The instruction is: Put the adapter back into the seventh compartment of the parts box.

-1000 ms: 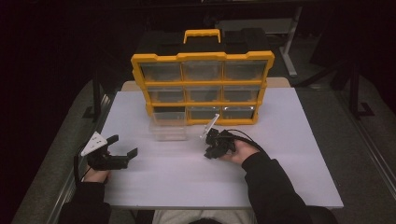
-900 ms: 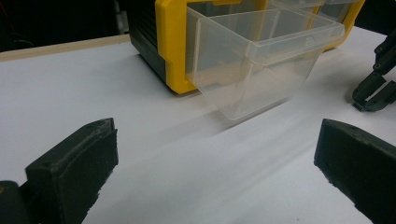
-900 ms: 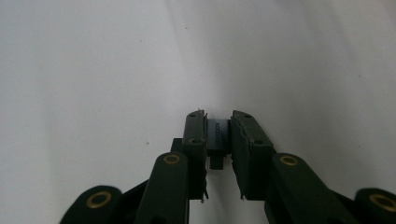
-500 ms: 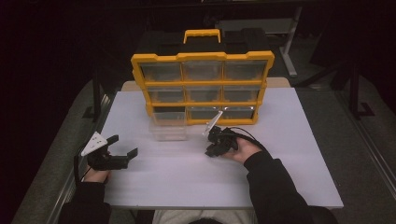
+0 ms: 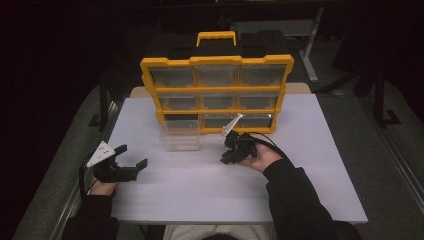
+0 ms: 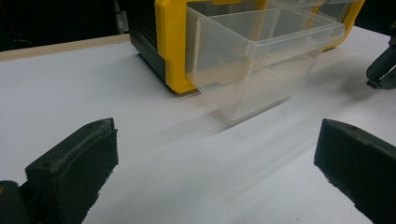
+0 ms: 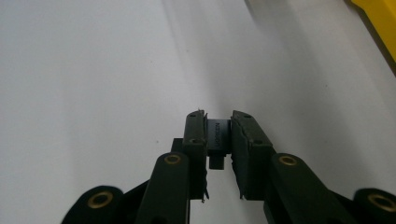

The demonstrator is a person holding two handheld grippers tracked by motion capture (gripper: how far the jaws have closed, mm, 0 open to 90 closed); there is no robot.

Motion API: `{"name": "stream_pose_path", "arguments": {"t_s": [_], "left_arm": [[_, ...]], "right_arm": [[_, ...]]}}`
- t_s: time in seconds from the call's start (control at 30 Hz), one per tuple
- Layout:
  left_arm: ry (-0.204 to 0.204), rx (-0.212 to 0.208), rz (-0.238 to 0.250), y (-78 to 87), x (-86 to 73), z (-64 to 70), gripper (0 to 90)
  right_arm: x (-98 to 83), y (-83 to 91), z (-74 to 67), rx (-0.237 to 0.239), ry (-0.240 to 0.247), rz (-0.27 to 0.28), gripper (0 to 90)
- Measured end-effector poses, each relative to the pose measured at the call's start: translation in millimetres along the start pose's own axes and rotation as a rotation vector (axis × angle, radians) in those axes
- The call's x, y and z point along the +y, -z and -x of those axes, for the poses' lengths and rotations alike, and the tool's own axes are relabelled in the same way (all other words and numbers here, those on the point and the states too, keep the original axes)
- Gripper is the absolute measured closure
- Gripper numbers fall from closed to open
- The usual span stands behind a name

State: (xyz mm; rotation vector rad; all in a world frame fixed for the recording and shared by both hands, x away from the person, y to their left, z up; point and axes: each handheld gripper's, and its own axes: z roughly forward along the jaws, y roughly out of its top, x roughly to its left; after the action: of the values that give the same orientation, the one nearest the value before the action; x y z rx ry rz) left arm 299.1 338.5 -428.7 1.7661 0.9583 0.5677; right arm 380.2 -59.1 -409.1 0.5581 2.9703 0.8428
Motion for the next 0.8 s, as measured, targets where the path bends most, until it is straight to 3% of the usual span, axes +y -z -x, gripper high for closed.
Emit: {"name": "stream_pose_path", "arguments": {"t_s": [0.8], "left_arm": [[0.0,0.001,0.0,0.1,0.0,0.0,0.0]], "right_arm": [[22.9,25.8,0.2,-0.014,0.026,0.045,74.8]]}}
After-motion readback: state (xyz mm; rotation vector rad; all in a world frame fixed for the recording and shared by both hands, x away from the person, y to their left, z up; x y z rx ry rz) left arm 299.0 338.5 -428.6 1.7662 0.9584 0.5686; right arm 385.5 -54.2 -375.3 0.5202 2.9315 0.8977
